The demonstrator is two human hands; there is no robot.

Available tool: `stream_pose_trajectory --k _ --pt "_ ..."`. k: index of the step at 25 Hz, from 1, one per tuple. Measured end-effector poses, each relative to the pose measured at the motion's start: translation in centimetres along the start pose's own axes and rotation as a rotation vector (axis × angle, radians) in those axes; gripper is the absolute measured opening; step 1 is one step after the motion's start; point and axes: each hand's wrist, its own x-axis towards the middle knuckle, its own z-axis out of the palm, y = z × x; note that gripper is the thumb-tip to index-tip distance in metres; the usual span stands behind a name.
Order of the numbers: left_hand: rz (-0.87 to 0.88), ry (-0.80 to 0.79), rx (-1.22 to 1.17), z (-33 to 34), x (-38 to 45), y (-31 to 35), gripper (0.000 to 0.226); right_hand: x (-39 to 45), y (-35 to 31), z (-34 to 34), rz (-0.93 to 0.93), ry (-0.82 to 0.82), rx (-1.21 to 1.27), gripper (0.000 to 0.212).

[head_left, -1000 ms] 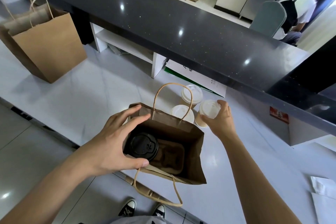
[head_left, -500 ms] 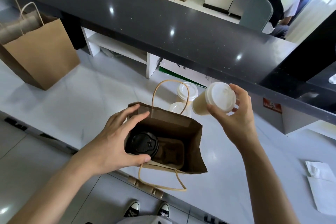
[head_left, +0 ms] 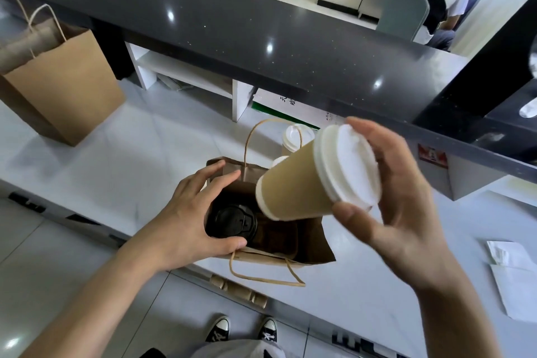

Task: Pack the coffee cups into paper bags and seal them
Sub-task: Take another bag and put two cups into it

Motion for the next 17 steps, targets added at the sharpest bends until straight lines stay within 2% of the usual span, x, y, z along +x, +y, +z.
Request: stream_pose_trajectory --k 4,8,17 --pt "-0.012 0.013 -0.012 0.1 0.1 0.0 0.112 -0.5 0.3 2.8 0.069 -0.179 -0.277 0.078" --pt "-0.003 0.018 -0.016 0.1 -0.1 0.0 0.112 -0.6 1.7 4.8 0.095 -0.269 -0.568 0.08" --pt "0.015 0.005 -0.01 0.1 -0.1 -0.1 0.111 -0.1 3.8 6.1 0.169 -0.402 -0.897 0.075"
